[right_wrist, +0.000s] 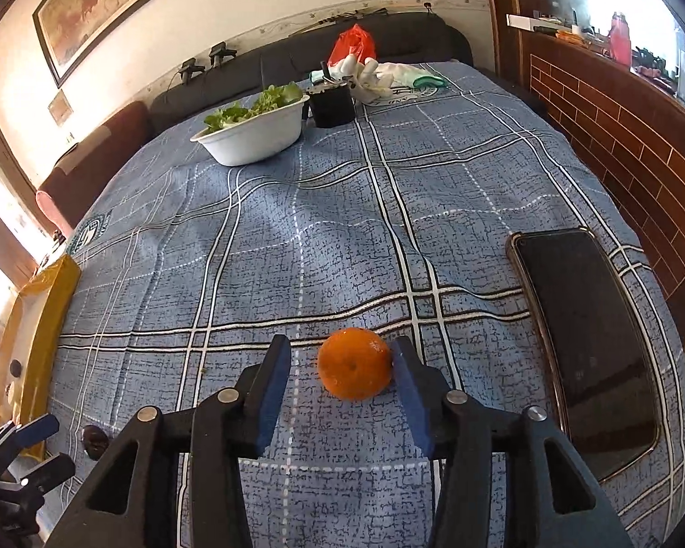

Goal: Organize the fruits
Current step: 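Carry the tangerine into the tray with the right tool while the left drops a plum there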

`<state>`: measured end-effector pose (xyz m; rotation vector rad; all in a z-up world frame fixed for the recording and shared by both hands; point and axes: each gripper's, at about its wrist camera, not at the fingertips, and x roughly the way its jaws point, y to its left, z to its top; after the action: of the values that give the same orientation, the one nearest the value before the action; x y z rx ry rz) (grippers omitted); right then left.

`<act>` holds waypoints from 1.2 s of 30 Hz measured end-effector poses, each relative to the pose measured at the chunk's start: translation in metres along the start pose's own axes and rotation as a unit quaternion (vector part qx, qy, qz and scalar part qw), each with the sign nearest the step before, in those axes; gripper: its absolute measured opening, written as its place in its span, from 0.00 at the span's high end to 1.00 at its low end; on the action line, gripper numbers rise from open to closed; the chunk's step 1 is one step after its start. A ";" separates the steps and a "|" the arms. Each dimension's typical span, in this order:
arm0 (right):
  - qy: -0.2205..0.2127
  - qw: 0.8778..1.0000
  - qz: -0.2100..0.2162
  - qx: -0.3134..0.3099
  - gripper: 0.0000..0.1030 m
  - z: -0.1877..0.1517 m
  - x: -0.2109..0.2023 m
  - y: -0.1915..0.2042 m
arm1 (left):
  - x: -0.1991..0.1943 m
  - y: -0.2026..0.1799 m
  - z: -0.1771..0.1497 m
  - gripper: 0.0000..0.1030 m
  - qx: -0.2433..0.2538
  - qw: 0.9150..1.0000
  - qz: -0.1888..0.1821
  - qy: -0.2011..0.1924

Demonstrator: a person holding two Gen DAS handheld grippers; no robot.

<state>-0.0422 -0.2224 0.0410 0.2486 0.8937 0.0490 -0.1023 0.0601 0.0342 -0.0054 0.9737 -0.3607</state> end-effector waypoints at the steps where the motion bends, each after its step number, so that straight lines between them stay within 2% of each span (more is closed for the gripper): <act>1: 0.005 1.000 0.004 0.003 0.50 -0.001 0.003 -0.001 | 0.004 -0.002 0.001 0.29 0.004 1.000 0.000 0.004; 4: 0.019 1.000 0.008 0.011 0.51 -0.004 0.013 -0.006 | 0.015 -0.007 0.005 0.30 0.014 1.000 0.006 0.009; 5: 0.012 1.000 0.010 0.012 0.54 -0.005 0.012 -0.007 | 0.018 -0.009 0.005 0.36 0.015 1.000 0.007 0.010; 6: 0.012 1.000 0.012 0.013 0.62 -0.006 0.011 -0.008 | 0.021 -0.010 0.005 0.51 0.018 1.000 0.007 0.013; 8: 0.012 1.000 0.015 0.016 0.63 -0.006 0.011 -0.009 | 0.028 -0.014 0.004 0.74 0.027 0.999 0.016 0.025; 12: 0.010 0.999 0.030 0.017 0.63 -0.009 0.004 -0.008 | 0.023 -0.015 0.000 0.74 0.028 0.999 0.021 0.016; 17: 0.003 0.999 0.054 0.004 0.63 -0.013 -0.014 0.010 | 0.000 0.004 -0.002 0.74 -0.020 1.000 0.002 -0.008; 22: -0.001 0.995 0.091 -0.035 0.63 -0.018 -0.032 0.057 | -0.043 0.047 -0.011 0.74 -0.089 0.994 -0.008 -0.055; 25: 0.010 0.990 0.128 -0.063 0.62 -0.022 -0.034 0.099 | -0.071 0.080 -0.019 0.74 -0.125 0.988 0.022 -0.082; 28: 0.028 0.982 0.165 -0.088 0.62 -0.028 -0.030 0.141 | -0.101 0.119 -0.030 0.74 -0.167 0.978 0.062 -0.106; 33: 0.064 0.963 0.224 -0.133 0.62 -0.041 -0.019 0.224 | -0.139 0.168 -0.055 0.73 -0.217 0.958 0.144 -0.122; 36: 0.084 0.953 0.245 -0.159 0.62 -0.049 -0.009 0.269 | -0.146 0.193 -0.065 0.73 -0.237 0.948 0.176 -0.120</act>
<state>-0.0691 0.0468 0.0818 0.1617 0.9614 0.6800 -0.1718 0.2958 0.0830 -0.3039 0.7794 0.2072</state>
